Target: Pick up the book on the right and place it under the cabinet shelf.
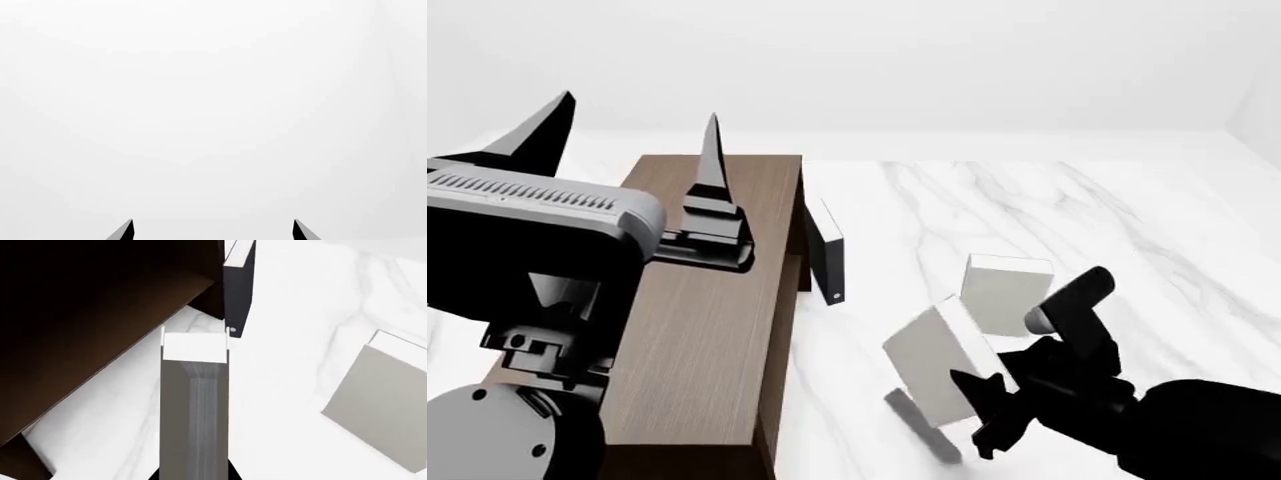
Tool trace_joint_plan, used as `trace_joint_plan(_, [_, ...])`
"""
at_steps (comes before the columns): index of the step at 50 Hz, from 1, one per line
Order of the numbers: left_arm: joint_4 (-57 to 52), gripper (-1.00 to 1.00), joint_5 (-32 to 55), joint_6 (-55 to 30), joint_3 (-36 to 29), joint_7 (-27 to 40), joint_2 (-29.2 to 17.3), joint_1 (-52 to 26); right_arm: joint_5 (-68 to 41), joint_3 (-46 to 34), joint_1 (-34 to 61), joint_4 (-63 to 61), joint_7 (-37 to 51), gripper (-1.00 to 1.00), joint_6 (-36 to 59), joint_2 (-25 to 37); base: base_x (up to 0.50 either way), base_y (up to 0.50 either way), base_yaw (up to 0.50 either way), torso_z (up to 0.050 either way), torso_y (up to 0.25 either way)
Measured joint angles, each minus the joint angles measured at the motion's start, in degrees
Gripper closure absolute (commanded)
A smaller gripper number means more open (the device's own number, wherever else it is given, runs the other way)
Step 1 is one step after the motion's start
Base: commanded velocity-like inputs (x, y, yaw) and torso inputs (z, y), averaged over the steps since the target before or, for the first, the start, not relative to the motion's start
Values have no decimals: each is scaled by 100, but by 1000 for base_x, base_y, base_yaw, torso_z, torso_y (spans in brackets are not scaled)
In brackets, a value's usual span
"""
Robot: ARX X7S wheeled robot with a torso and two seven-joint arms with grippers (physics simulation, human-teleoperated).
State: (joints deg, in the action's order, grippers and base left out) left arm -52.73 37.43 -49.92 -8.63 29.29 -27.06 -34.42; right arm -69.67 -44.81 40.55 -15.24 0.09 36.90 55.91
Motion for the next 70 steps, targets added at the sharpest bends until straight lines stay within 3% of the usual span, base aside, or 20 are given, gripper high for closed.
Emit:
trace_joint_plan(16, [54,-100,-40,139,-39,24,-38,46,90,46,-1182,360,-366,100,-1416,-713,0,0,0,0,1])
trace_joint_plan(33, [50,-100,-27,167,-54,87,-81,62,-16,151,-1929,1110,-897,100,-2325,-1371,0,0,0,0,1])
trace_joint_plan(54, [28,-100,5,120,-109,181,-132,-12,-443,354,-2231,2444,-1555,100,-2955,-2369,0,0,0,0,1])
trace_joint_plan(70, [78,-100,-35,293,-118,164,-178,132,-516,501,-2027,3572,-1560,100,-3301,-3104,0,0,0,1,1])
